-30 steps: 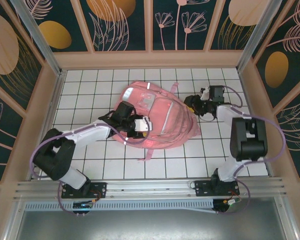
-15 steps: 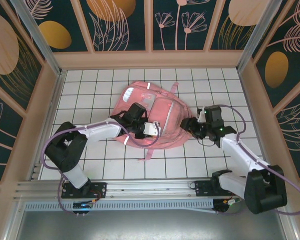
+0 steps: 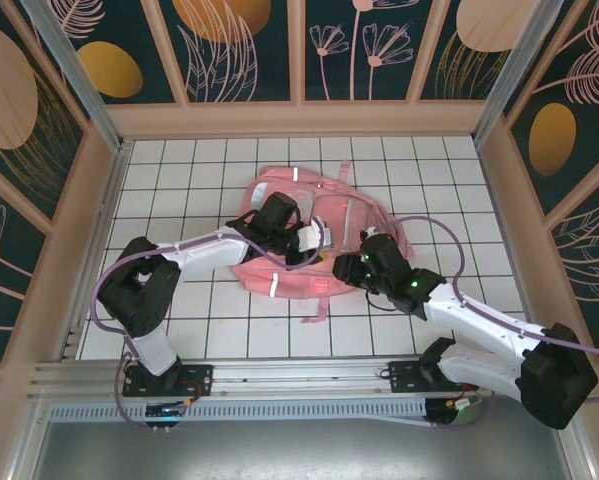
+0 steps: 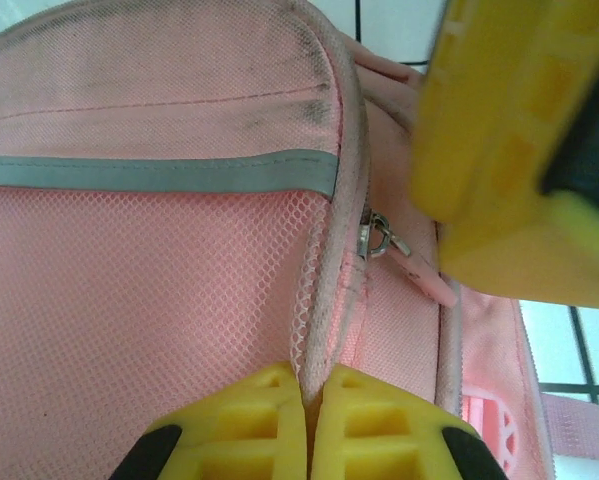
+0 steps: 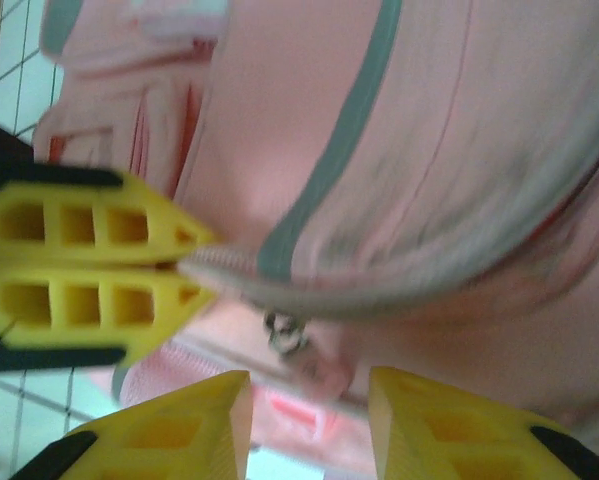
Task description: Pack the student bag
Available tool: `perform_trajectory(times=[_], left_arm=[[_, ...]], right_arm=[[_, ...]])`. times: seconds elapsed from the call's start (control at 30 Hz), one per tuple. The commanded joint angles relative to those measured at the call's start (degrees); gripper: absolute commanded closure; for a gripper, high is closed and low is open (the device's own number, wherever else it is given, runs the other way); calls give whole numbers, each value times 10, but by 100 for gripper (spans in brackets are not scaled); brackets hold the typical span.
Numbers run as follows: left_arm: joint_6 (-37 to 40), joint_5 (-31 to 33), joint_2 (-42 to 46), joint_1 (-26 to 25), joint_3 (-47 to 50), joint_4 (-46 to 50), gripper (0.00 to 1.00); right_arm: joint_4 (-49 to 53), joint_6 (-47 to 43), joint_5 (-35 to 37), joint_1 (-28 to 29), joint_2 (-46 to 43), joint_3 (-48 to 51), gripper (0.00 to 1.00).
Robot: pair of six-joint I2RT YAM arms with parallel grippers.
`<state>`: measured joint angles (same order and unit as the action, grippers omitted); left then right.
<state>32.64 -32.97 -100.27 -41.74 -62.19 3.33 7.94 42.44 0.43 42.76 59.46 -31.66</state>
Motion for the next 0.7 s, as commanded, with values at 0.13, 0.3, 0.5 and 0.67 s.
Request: perform_trajectory(times=[0.13, 0.3, 0.5, 0.67], left_arm=[[-61, -83, -6, 0, -19, -12, 100], [-116, -105, -19, 13, -31, -19, 100], [-134, -107, -13, 21, -17, -43, 100], [-87, -96, 5, 27, -5, -22, 100]], right_arm=[[-26, -68, 112, 20, 43, -10, 59], [-41, -66, 140, 72, 82, -19, 59], [72, -1, 285, 108, 148, -79, 77], [112, 3, 290, 109, 157, -102, 100]])
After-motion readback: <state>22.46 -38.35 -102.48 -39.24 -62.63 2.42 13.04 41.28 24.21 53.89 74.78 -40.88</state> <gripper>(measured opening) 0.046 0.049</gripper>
